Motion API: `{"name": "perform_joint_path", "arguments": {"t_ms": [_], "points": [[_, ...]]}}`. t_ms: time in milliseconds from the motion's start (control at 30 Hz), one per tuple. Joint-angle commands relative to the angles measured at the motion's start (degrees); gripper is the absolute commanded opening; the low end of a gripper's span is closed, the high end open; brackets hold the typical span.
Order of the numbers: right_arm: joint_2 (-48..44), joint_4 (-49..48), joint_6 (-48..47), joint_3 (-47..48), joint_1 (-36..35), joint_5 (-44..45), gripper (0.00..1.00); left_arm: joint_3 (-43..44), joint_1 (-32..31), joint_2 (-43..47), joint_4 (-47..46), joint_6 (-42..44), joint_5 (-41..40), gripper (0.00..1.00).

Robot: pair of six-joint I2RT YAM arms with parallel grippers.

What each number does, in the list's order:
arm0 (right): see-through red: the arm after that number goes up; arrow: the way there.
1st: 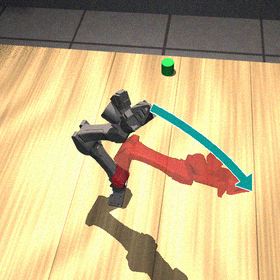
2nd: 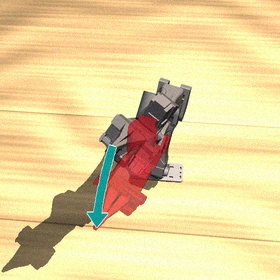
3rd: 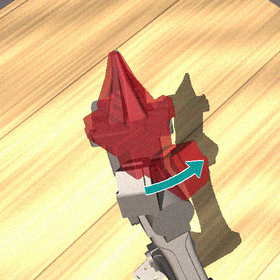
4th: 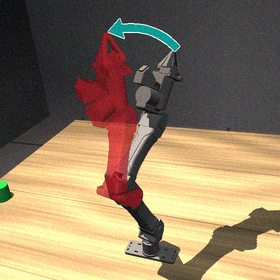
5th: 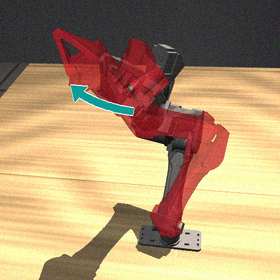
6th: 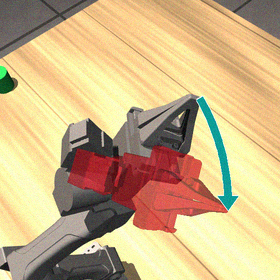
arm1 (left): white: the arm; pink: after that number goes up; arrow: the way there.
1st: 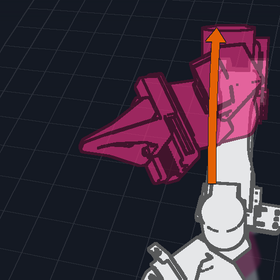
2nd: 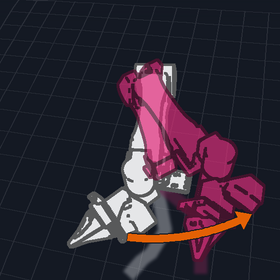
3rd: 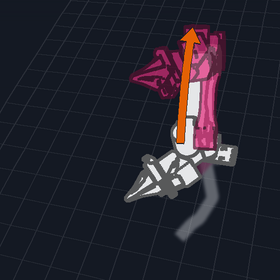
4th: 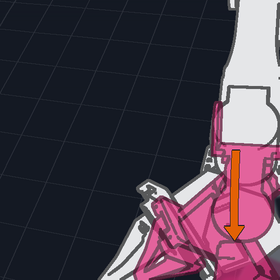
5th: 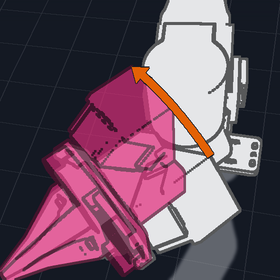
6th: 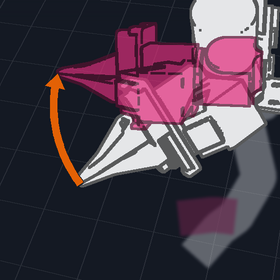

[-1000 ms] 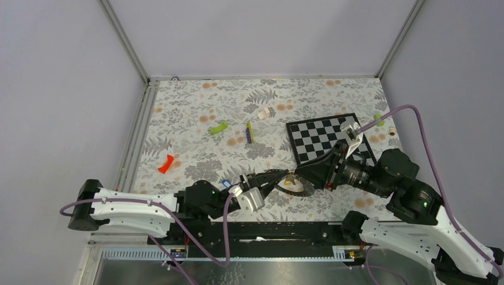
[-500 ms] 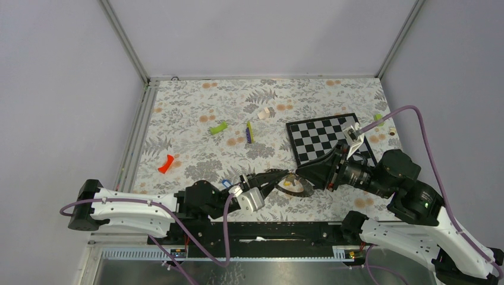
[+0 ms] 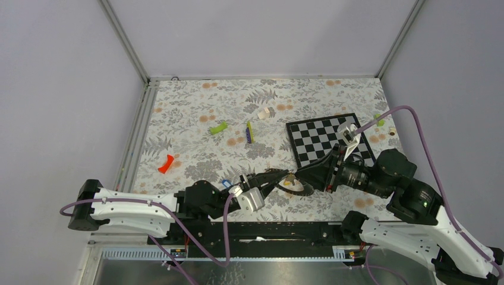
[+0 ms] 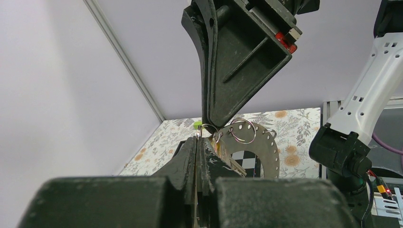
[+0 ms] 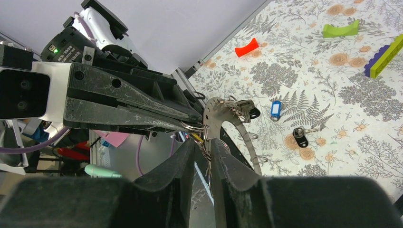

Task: Remove the keys from the keyring

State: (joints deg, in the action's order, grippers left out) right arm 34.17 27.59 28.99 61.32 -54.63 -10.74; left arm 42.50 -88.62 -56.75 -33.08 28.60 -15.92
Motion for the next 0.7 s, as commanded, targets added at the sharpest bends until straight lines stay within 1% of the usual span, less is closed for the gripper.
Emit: {"name": "perform_joint_path", "arguments": {"t_ms": [0, 400, 567, 667], "points": [[0.95, -1.87, 0.15, 0.39, 0.14, -2.09, 0.25, 0.37, -0.23, 0.7, -4.89, -0.11, -0.01, 0.0], [1.08, -2.88, 0.18, -0.62, 0.14, -2.12, 0.19, 0.4, -0.24, -0.1, -5.04, -0.21, 0.26, 0.0], [0.74, -2.83, 0.3, -0.85, 0.14, -1.4, 0.14, 0.42, -0.24, -0.38, -4.98, -0.35, 0.45, 0.0], [0.51, -2.82, 0.26, -0.85, 0.14, -1.26, 0.08, 0.27, -0.24, -0.4, -4.53, -0.39, 0.69, 0.0]]}}
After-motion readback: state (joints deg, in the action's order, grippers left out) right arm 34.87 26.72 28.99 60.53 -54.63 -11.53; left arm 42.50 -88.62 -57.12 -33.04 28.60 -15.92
